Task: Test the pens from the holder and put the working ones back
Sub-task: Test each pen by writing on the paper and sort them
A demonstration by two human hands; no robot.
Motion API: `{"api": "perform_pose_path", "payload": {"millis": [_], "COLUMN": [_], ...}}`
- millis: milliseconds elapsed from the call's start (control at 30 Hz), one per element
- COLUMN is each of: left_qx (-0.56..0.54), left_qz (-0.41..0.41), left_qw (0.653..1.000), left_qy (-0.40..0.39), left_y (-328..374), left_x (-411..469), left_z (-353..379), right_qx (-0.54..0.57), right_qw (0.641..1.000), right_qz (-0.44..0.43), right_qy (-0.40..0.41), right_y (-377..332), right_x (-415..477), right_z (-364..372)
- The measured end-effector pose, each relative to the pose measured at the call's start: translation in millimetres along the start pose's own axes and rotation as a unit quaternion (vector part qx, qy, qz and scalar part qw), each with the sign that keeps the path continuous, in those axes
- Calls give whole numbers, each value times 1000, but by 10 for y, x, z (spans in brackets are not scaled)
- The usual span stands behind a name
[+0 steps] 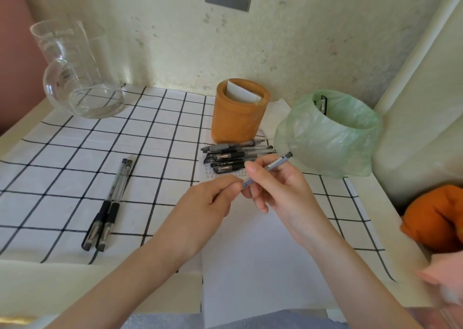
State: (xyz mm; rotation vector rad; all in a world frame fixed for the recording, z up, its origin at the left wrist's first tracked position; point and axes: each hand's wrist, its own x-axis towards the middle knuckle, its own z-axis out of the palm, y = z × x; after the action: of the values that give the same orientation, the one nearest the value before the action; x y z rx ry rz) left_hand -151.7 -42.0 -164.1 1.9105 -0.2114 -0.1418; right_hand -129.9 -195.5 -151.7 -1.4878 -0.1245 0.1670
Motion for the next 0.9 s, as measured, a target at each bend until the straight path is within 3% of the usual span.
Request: {"api": "perform_pose_path", "payload": {"millis": [200, 367, 567, 733, 900], "left_qx": [20, 72, 7, 41, 92], "left_qz": [15, 26, 36, 12, 17], "left_qw": [999, 997, 999, 999, 996], "left_qy": [-35, -6, -16, -4, 3], "left_y": [9, -2, 24, -27, -99], "left_x": [-56, -58, -41, -41, -15], "left_z": [30, 35, 13, 10, -21], "right_qx": [-32, -39, -14, -24, 71], "right_qw": [999, 999, 999, 999, 991], "right_qz": [-18, -14, -18, -8, 24], "right_qy": [-2, -15, -30, 45, 109], "right_y": [-45, -37, -82, -77, -219], "right_x": [6, 3, 2, 36, 113], "right_z": [-52, -55, -107, -193, -523]}}
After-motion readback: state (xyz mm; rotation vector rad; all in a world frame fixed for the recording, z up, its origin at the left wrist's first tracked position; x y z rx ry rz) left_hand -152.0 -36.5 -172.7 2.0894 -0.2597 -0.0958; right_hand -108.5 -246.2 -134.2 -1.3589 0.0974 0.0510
